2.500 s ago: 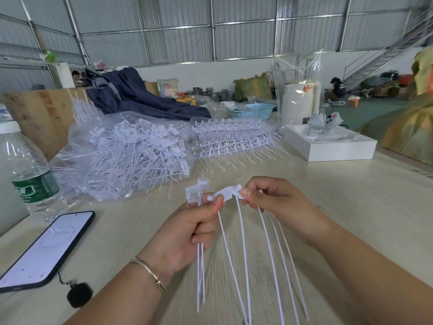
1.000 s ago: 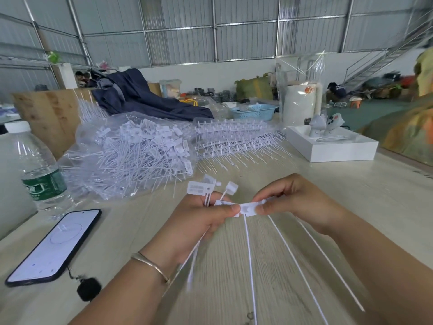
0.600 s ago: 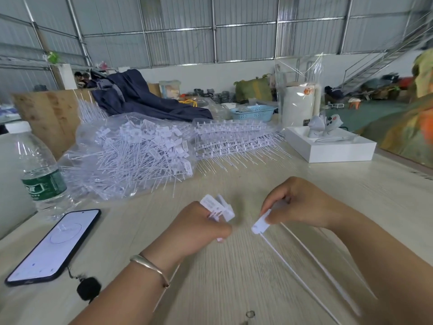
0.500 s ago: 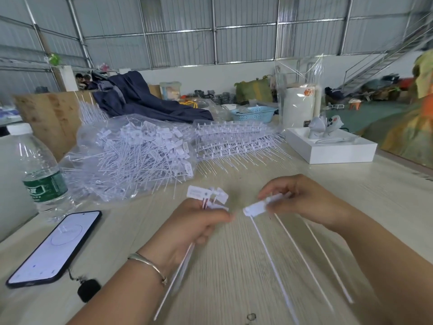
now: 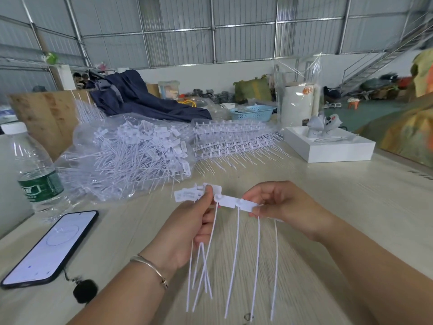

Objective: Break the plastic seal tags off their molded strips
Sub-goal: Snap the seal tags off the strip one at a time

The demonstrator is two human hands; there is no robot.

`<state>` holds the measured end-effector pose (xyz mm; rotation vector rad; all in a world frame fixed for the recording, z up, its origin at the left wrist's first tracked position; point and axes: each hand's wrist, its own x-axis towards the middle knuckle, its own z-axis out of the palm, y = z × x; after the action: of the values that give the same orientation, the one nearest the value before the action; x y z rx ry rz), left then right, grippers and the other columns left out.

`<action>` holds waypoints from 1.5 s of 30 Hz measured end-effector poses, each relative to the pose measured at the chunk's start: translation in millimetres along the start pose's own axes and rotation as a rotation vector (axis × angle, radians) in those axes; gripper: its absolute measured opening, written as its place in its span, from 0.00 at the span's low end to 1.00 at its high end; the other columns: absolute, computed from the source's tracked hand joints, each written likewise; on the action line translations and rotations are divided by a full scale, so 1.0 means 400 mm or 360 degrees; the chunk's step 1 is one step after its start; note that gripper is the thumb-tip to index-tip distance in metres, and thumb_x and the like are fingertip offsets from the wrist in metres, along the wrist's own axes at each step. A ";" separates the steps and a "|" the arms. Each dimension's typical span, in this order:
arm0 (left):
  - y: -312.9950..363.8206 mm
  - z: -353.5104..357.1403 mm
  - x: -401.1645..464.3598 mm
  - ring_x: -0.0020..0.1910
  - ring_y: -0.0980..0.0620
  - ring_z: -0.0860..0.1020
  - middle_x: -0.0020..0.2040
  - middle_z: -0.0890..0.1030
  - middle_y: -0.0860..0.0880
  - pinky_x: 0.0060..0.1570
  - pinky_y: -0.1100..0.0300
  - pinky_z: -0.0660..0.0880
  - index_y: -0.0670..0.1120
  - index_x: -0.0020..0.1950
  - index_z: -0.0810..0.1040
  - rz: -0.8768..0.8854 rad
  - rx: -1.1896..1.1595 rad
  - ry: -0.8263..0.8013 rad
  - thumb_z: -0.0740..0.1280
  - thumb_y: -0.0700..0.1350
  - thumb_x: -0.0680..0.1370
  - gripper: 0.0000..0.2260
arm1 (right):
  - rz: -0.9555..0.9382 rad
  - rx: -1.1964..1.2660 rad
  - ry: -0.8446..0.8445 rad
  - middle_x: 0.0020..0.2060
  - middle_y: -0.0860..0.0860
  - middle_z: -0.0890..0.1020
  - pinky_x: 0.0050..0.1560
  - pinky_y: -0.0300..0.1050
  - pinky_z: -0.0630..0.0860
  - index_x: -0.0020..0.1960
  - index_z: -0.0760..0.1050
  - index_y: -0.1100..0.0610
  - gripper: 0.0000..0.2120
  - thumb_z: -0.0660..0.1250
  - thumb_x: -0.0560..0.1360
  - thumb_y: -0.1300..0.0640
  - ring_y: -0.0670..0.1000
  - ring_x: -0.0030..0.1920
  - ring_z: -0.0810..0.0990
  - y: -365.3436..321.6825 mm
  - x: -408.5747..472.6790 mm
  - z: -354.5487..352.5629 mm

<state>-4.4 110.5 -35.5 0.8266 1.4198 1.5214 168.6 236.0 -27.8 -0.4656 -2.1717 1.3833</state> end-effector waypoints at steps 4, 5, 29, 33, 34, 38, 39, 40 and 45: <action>0.003 0.001 -0.004 0.23 0.57 0.54 0.28 0.58 0.54 0.19 0.67 0.55 0.49 0.39 0.71 0.0120 0.0025 -0.0101 0.75 0.62 0.63 0.20 | -0.0057 -0.0056 0.0014 0.42 0.58 0.85 0.51 0.46 0.76 0.49 0.85 0.53 0.13 0.70 0.73 0.69 0.54 0.43 0.82 0.006 0.002 0.004; 0.004 -0.001 -0.006 0.23 0.57 0.55 0.28 0.58 0.54 0.19 0.67 0.55 0.50 0.39 0.73 0.0155 0.0014 -0.0113 0.77 0.61 0.60 0.21 | -0.0070 -0.0053 0.0023 0.42 0.57 0.85 0.51 0.47 0.76 0.49 0.85 0.52 0.14 0.70 0.73 0.69 0.54 0.43 0.82 0.006 0.002 0.005; 0.010 0.009 -0.027 0.20 0.61 0.55 0.23 0.62 0.58 0.18 0.69 0.53 0.48 0.35 0.83 0.0003 -0.0316 -0.0781 0.77 0.55 0.68 0.11 | -0.0131 0.0422 -0.0148 0.25 0.49 0.70 0.35 0.37 0.65 0.43 0.72 0.72 0.20 0.67 0.73 0.53 0.47 0.28 0.66 0.001 0.004 0.080; 0.012 0.013 -0.025 0.20 0.60 0.54 0.24 0.58 0.56 0.20 0.65 0.49 0.48 0.27 0.76 0.0028 -0.0251 -0.0495 0.70 0.50 0.74 0.16 | -0.0132 0.0472 -0.0081 0.26 0.55 0.66 0.34 0.38 0.63 0.43 0.71 0.74 0.20 0.69 0.72 0.54 0.47 0.27 0.63 0.006 0.005 0.071; 0.011 0.015 -0.023 0.20 0.59 0.54 0.25 0.57 0.55 0.20 0.65 0.50 0.49 0.26 0.72 0.0044 -0.0275 -0.0418 0.70 0.49 0.73 0.17 | -0.0125 0.0478 -0.0042 0.26 0.56 0.66 0.33 0.39 0.62 0.41 0.72 0.71 0.17 0.69 0.71 0.55 0.48 0.27 0.63 0.005 0.004 0.066; 0.004 0.019 -0.013 0.23 0.55 0.54 0.27 0.58 0.51 0.22 0.64 0.50 0.49 0.31 0.65 0.0146 -0.0108 -0.0087 0.65 0.43 0.75 0.14 | -0.0108 0.0450 0.0169 0.23 0.54 0.65 0.31 0.42 0.58 0.36 0.74 0.64 0.12 0.72 0.68 0.57 0.49 0.26 0.61 0.004 0.006 0.036; 0.001 0.020 -0.010 0.24 0.54 0.54 0.27 0.59 0.52 0.23 0.64 0.51 0.49 0.32 0.65 0.0170 -0.0044 -0.0035 0.64 0.43 0.76 0.14 | -0.0122 0.0431 0.0212 0.23 0.53 0.64 0.30 0.42 0.58 0.36 0.75 0.64 0.11 0.73 0.67 0.57 0.49 0.26 0.60 0.004 0.007 0.030; -0.002 0.021 -0.009 0.25 0.54 0.53 0.26 0.60 0.52 0.23 0.64 0.51 0.48 0.32 0.67 0.0177 -0.0021 -0.0004 0.65 0.43 0.76 0.14 | -0.0140 0.0410 0.0242 0.23 0.53 0.64 0.30 0.42 0.57 0.37 0.76 0.65 0.11 0.74 0.66 0.58 0.49 0.27 0.60 0.005 0.007 0.026; -0.001 0.012 -0.012 0.21 0.55 0.56 0.26 0.69 0.49 0.20 0.65 0.54 0.47 0.32 0.75 0.0265 0.0083 0.0081 0.71 0.43 0.73 0.11 | -0.0267 0.0295 0.0265 0.24 0.48 0.64 0.31 0.40 0.57 0.43 0.81 0.62 0.09 0.76 0.66 0.58 0.47 0.27 0.60 0.009 0.007 0.022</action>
<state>1.8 108.2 -34.8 0.9640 1.4630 1.6465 161.3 232.5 -33.6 -0.3100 -1.8835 1.3852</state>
